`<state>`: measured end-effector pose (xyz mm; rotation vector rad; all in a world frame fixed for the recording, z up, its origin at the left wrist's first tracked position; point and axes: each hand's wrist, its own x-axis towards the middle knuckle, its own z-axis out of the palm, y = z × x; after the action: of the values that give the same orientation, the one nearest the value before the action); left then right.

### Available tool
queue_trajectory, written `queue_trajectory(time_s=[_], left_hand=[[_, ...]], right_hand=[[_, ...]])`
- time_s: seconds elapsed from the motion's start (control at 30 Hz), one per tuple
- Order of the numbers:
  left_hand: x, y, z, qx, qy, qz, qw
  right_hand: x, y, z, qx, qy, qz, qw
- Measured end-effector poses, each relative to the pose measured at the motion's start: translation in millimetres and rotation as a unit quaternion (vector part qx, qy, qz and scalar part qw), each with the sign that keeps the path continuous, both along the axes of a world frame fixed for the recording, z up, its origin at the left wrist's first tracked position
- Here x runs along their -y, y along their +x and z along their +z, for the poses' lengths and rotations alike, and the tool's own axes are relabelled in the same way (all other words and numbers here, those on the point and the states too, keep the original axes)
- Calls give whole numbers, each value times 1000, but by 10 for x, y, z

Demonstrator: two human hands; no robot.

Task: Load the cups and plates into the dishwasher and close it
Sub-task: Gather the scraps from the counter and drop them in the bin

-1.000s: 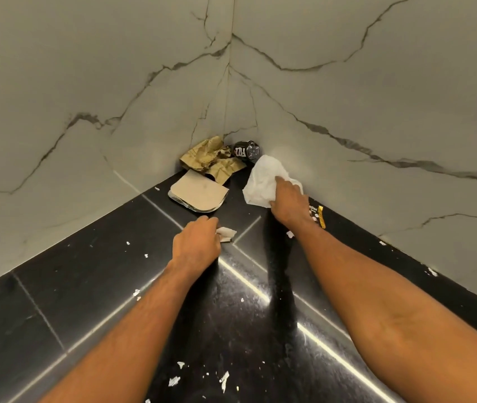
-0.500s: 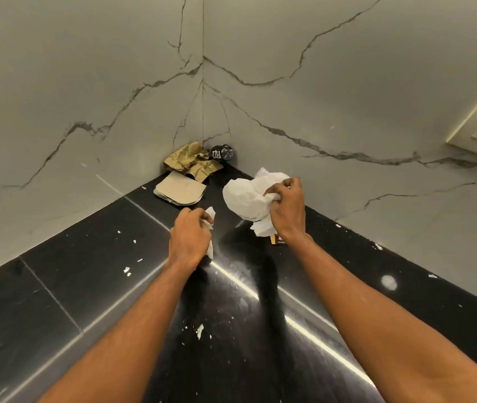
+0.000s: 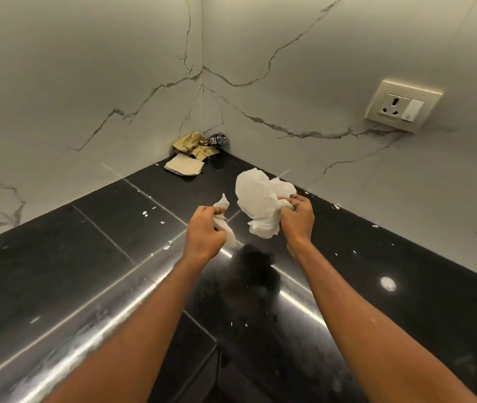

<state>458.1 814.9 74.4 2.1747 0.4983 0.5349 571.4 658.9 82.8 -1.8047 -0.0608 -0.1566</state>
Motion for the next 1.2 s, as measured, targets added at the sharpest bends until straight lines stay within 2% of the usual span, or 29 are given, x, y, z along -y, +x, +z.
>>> queue_trajectory(time_s=[0.13, 0.4, 0.73, 0.9, 1.07, 1.2], left_hand=[[329, -469, 6, 25, -16, 20, 999], [645, -1148, -42, 17, -45, -20, 999], [843, -2230, -255, -9, -10, -80, 997], [1030, -2761, -542, -52, -15, -130, 990], [1195, -3156, -1007, -145, -42, -125, 981], [1344, -3277, -1476, -209, -71, -135, 966]], right_hand=[[325, -563, -70, -21, -20, 20, 999], [744, -1418, -142, 14, -58, -17, 998], [1050, -2820, -401, 0, -117, -8, 993], [1246, -3386, -634, -1, -152, 19, 988], [1432, -3773, -1010, -40, -176, 51, 982], [1508, -3967, -1515, -107, -176, 50, 977]])
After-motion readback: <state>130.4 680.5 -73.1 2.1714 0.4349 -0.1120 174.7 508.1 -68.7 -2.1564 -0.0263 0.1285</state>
